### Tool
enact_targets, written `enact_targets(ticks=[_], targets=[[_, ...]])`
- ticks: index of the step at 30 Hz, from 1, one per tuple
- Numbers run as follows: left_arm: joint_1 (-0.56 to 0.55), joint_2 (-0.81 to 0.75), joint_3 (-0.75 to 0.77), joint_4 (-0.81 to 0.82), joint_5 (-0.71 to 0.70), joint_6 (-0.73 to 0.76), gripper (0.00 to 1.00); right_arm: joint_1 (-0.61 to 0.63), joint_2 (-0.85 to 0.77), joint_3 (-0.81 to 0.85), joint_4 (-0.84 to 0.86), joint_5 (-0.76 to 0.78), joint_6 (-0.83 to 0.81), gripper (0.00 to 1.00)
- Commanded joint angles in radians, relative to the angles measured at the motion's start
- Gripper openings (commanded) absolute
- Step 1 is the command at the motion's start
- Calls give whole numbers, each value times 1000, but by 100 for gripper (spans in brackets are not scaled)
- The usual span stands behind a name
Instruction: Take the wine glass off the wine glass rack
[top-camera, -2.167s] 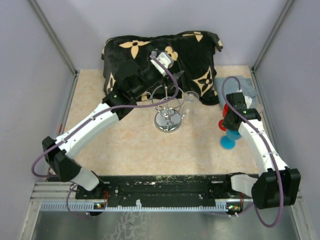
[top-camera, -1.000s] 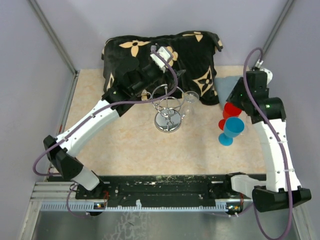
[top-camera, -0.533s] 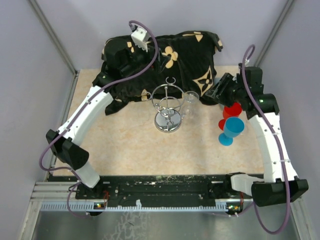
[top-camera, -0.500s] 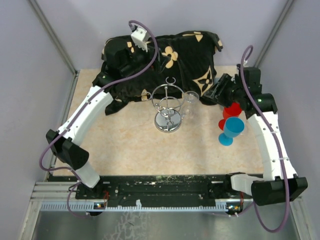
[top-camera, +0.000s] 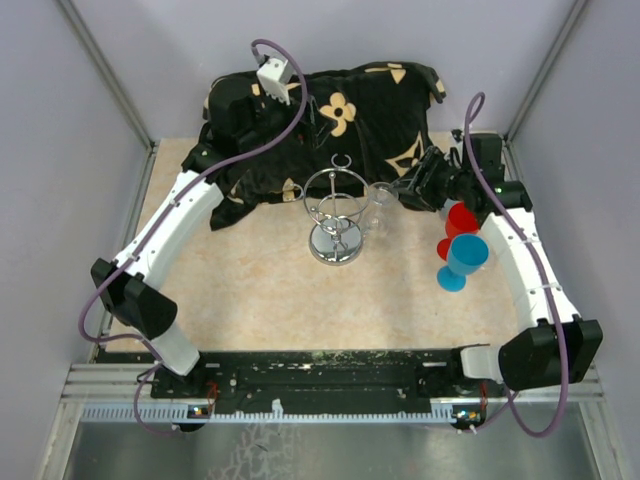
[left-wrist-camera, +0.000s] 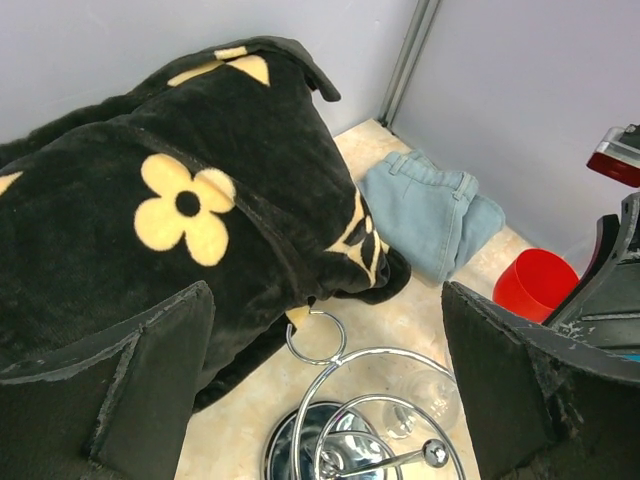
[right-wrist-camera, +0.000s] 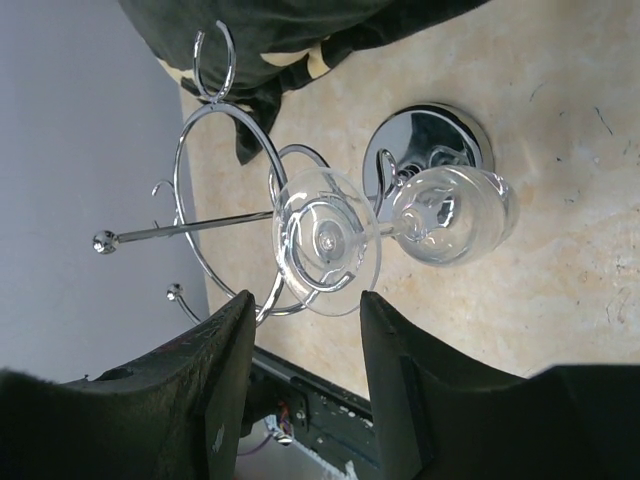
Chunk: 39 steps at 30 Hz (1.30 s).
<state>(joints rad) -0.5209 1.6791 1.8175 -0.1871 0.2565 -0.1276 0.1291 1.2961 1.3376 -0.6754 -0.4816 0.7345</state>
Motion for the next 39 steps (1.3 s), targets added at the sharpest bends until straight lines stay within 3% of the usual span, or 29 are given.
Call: enact_targets(ticks=[1, 10, 21, 39], targets=[[6, -42, -6, -8, 22, -16, 99, 4, -1, 8, 59, 4, 7, 46], [7, -42, -12, -9, 25, -15, 99, -13, 8, -26, 44, 68, -19, 46], [6, -43, -8, -27, 36, -15, 99, -20, 47, -99, 208, 8, 30, 46], [7, -30, -3, -38, 70, -29, 99, -109, -24, -294, 464, -167, 185, 43]])
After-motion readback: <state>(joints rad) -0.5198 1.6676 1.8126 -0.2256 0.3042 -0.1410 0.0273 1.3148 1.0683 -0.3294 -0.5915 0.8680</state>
